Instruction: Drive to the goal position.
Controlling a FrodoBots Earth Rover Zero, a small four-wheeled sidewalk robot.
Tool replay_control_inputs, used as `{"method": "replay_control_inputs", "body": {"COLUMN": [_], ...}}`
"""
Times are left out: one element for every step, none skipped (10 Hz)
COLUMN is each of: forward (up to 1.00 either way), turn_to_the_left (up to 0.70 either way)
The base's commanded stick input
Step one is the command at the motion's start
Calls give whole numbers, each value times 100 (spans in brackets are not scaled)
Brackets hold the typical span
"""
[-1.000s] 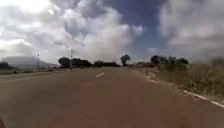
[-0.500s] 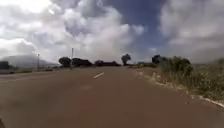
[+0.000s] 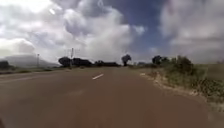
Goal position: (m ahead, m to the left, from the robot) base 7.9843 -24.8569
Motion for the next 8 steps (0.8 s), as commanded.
{"method": "replay_control_inputs", "body": {"forward": [100,100,100,100,100,100,100,100], "turn_to_the_left": [0,-40,-40,-38,-18,0,0,0]}}
